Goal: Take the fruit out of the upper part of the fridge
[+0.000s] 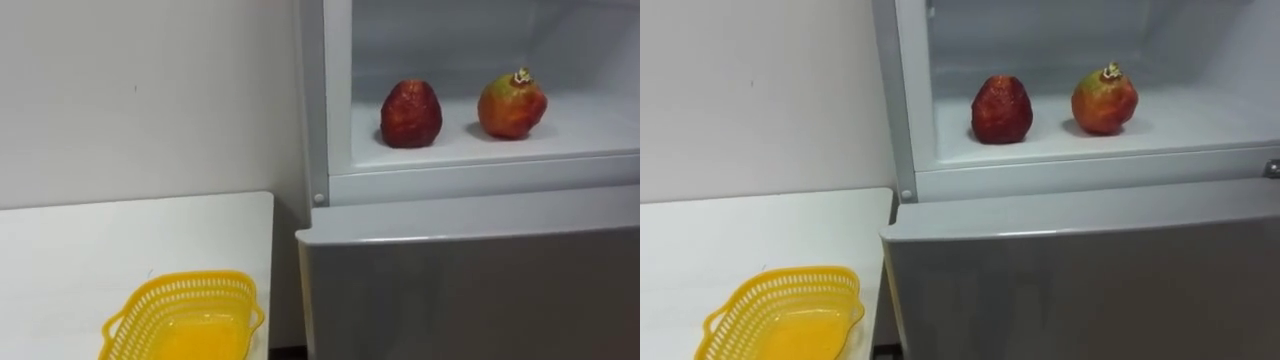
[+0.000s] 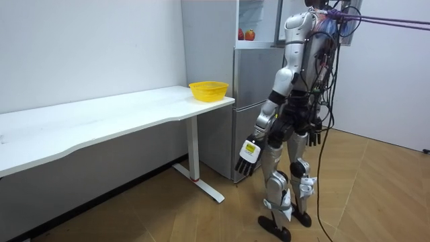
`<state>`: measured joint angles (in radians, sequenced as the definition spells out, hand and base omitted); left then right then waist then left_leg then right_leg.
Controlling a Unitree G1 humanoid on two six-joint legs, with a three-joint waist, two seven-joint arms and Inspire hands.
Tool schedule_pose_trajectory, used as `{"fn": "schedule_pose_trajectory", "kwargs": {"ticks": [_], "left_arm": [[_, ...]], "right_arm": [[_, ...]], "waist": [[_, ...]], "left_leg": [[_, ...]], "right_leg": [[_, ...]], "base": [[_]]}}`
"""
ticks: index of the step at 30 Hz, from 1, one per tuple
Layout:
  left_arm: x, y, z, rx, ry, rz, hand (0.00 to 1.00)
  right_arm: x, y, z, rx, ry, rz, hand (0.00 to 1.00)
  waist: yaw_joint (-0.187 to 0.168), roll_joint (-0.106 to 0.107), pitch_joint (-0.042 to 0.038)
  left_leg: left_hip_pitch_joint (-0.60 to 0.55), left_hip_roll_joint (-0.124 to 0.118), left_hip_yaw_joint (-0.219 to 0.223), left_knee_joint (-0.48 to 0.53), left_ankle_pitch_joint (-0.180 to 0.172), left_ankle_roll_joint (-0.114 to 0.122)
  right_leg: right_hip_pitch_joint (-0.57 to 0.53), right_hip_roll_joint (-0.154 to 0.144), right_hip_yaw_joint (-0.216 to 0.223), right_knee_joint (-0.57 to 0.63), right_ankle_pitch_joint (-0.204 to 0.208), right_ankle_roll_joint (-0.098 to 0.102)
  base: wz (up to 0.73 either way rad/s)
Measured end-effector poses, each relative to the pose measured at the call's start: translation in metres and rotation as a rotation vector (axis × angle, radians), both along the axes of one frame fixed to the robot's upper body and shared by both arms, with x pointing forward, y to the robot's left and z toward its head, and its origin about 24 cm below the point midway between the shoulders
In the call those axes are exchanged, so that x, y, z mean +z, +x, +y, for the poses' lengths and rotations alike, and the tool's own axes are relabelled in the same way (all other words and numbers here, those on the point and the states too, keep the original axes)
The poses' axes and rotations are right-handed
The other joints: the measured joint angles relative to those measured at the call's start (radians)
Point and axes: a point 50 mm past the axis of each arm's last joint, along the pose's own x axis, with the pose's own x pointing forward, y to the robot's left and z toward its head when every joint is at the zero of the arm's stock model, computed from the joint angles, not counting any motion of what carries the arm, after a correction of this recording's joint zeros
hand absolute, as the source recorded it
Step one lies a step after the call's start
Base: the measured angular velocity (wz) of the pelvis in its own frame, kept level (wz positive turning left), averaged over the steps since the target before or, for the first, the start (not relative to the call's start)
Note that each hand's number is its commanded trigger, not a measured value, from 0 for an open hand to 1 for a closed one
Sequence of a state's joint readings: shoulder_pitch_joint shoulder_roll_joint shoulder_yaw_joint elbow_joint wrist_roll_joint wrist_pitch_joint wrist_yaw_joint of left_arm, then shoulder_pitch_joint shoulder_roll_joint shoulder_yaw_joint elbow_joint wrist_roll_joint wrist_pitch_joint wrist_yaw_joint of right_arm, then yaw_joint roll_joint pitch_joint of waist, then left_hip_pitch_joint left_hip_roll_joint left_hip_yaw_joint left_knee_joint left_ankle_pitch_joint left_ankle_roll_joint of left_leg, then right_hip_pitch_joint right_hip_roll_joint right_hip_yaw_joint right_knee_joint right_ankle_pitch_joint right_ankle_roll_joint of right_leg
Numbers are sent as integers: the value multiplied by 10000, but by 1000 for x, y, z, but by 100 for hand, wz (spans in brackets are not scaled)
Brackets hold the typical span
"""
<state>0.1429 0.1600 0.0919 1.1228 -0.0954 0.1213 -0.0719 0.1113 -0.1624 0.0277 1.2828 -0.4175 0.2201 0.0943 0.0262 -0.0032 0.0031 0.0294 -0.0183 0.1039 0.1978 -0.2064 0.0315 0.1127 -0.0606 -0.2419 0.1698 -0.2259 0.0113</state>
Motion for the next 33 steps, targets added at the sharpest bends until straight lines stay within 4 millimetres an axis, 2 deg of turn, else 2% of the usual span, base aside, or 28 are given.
{"fn": "schedule_pose_trajectory", "kwargs": {"ticks": [5, 9, 14, 17, 19, 20, 22, 24, 25, 26, 32, 33], "left_arm": [[1, 4, 0, -669, 171, 39, 0], [1, 11, -1, -1171, 246, -124, 0], [2, 14, 0, -1373, 319, -317, 0], [2, 15, -1, -1606, 415, -416, 0], [3, 19, -3, -1652, 532, -641, 0], [3, 19, -3, -1687, 543, -681, 0], [3, 22, -5, -2037, 610, -758, 0], [4, 23, -6, -2171, 679, -881, 0], [4, 23, -6, -2197, 750, -946, 0], [4, 24, -6, -2209, 767, -998, 0], [3, 18, -7, -2280, 900, -1050, 0], [3, 17, -6, -2300, 874, -1044, 0]], "right_arm": [[0, 5, -1, 78, -234, -247, 0], [2, 23, -2, 218, -579, -1124, 0], [7, 48, -4, -495, -1036, -2944, 0], [19, 79, -4, -788, -1165, -4785, 0], [44, 118, 2, -291, -1150, -7050, 0], [52, 129, 5, -169, -1101, -7733, 0], [89, 164, 17, 258, -920, -10312, 0], [114, 179, 26, 424, -779, -11891, 0], [123, 179, 26, 328, -852, -12221, 0], [126, 177, 26, 310, -883, -12353, 0], [178, 185, 36, 572, -1123, -14826, 0], [193, 188, 39, 680, -1188, -15564, 0]], "waist": [[-100, 17, 2], [-192, 70, 10], [-232, 63, 0], [-294, 68, -6], [-338, 91, -16], [-393, 98, -16], [-526, 127, -27], [-570, 126, -30], [-556, 212, -88], [-538, 207, -103], [-745, 259, -80], [-763, 270, -81]], "left_leg": [[-5, 22, 52, -7, 0, 0], [-31, 62, 245, -30, -2, -1], [-16, 50, 339, -78, 2, 8], [0, 48, 390, -71, 4, 11], [-22, 70, 474, -64, 6, 10], [-26, 68, 472, -64, 6, 9], [-25, 62, 497, -70, 6, 9], [-32, 62, 501, -77, 6, 9], [-59, 63, 522, -76, 5, 8], [-101, 63, 562, -78, 4, 7], [-175, 69, 725, -110, 5, 6], [-169, 95, 835, -109, 5, 6]], "right_leg": [[-24, 9, 51, 35, 2, 0], [-262, 21, 219, 183, 1, -3], [-281, 44, 507, 178, 9, 8], [-300, 35, 512, 183, 22, 19], [-456, 54, 604, 204, 32, 4], [-461, 64, 625, 194, 38, -3], [-456, 73, 639, 160, 40, -3], [-470, 74, 644, 153, 40, -3], [-508, 77, 670, 162, 40, -3], [-580, 79, 713, 180, 40, -3], [-812, 116, 1035, 353, 66, -21], [-862, 129, 1079, 380, 85, -39]], "base": [[-2], [-13], [-11], [-2], [-12], [-8], [0], [0], [-4], [-15], [-18], [-23]]}}
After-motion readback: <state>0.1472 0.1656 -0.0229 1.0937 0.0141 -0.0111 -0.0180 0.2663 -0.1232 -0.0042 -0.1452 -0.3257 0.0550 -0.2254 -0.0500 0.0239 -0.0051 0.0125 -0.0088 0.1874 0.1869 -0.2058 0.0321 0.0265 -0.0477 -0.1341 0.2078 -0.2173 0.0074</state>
